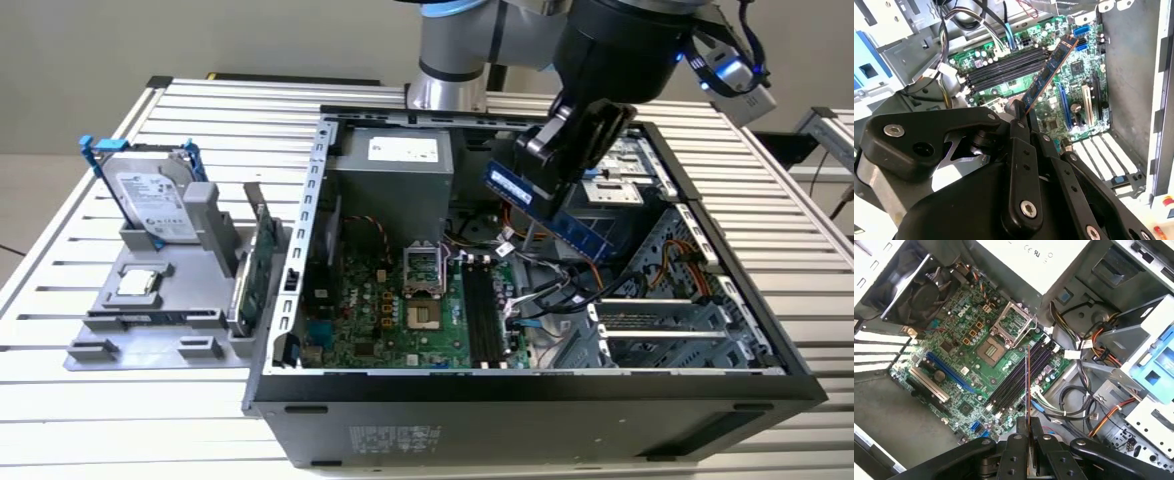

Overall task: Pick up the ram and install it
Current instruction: 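Insert the ram into the slot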

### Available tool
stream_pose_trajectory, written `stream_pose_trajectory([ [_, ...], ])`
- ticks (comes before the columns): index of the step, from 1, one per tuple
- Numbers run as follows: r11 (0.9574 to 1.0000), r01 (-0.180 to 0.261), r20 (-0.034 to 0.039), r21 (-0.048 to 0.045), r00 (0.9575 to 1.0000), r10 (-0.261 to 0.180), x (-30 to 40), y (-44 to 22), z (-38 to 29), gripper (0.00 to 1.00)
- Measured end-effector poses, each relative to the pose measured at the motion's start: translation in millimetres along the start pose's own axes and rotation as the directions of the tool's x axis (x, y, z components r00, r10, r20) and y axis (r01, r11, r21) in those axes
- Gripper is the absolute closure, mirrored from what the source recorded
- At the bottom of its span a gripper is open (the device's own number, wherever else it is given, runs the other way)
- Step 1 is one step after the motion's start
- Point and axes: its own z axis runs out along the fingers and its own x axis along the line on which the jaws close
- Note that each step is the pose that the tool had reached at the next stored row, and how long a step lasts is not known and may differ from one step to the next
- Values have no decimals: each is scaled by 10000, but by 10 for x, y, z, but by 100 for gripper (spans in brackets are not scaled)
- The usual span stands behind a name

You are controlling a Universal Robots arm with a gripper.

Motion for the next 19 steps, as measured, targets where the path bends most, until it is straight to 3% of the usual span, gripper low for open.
stream_pose_trajectory([
  [13, 9986, -530, 6, -40, 9986, 530, 0, 0, 0, 100],
  [19, 9938, -1108, 9, -82, 9938, 1108, 0, 0, 0, 100],
])
